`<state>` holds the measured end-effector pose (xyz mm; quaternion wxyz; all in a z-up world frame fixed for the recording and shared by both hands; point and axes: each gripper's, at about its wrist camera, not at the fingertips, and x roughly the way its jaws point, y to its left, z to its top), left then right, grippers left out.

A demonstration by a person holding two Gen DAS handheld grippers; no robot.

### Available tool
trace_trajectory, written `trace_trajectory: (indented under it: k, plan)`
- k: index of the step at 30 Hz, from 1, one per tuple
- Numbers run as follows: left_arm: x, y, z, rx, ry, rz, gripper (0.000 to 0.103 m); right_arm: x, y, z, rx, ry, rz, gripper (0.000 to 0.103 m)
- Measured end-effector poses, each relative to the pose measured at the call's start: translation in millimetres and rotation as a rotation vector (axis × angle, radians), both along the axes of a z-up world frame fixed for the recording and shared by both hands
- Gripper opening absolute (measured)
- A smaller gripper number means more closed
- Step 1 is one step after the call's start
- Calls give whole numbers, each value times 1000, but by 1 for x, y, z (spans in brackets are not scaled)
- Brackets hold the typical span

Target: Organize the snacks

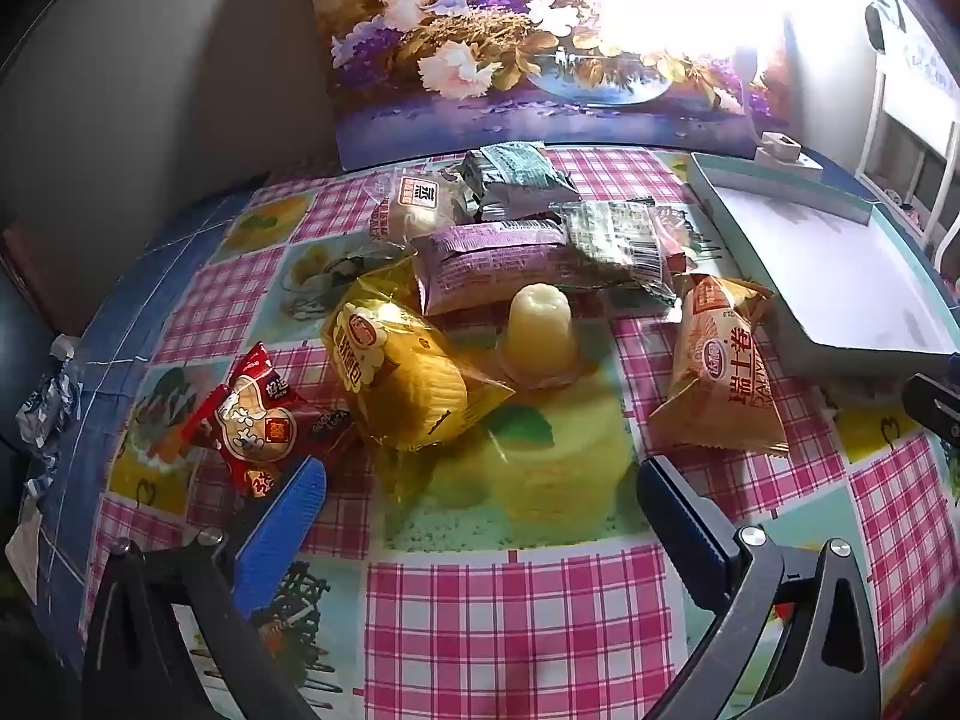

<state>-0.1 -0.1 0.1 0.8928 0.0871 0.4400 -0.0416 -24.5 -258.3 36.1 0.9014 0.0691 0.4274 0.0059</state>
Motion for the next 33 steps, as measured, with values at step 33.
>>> trace_trajectory:
  k: [33]
  plan:
    - [-1,-1,6,-35,-7,4,103,0,1,-1,-2,2,-1,103]
